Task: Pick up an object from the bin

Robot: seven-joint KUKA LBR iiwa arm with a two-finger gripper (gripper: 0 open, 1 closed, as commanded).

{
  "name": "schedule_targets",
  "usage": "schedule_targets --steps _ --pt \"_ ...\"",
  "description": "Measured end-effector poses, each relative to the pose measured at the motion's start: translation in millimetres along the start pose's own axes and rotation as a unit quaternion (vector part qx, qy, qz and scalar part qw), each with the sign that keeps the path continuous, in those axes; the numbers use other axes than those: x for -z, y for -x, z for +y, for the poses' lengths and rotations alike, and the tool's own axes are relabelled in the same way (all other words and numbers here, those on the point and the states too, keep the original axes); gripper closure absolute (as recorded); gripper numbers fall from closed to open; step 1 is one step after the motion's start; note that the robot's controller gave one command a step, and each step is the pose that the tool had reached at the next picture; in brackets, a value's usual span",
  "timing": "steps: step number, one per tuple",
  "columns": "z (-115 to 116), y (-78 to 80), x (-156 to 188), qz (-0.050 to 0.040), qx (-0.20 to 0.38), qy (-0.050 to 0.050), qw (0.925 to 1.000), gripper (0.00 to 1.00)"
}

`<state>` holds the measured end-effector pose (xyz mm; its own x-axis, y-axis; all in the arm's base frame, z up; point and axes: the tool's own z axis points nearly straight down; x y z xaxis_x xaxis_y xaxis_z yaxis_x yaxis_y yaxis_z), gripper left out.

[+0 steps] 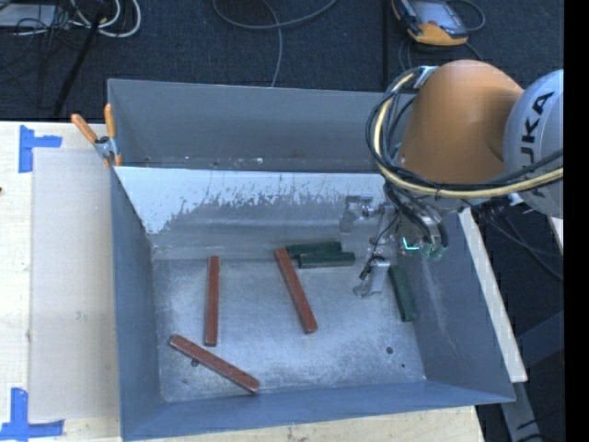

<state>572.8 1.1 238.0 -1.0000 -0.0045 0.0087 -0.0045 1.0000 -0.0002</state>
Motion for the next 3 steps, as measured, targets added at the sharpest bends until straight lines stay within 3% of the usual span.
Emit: schedule_targets --steps 1,2,3 --pt "42.3 -1.2 -169.1 -0.0058 0.190 0.000 0.9817 0.00" --pt "37.8 25.8 -167.9 -0.0052 0.496 -0.002 0.8683 0.00" --pt "37.4 25.4 -168.2 -0.0043 0.494 -0.001 0.8697 1.00"
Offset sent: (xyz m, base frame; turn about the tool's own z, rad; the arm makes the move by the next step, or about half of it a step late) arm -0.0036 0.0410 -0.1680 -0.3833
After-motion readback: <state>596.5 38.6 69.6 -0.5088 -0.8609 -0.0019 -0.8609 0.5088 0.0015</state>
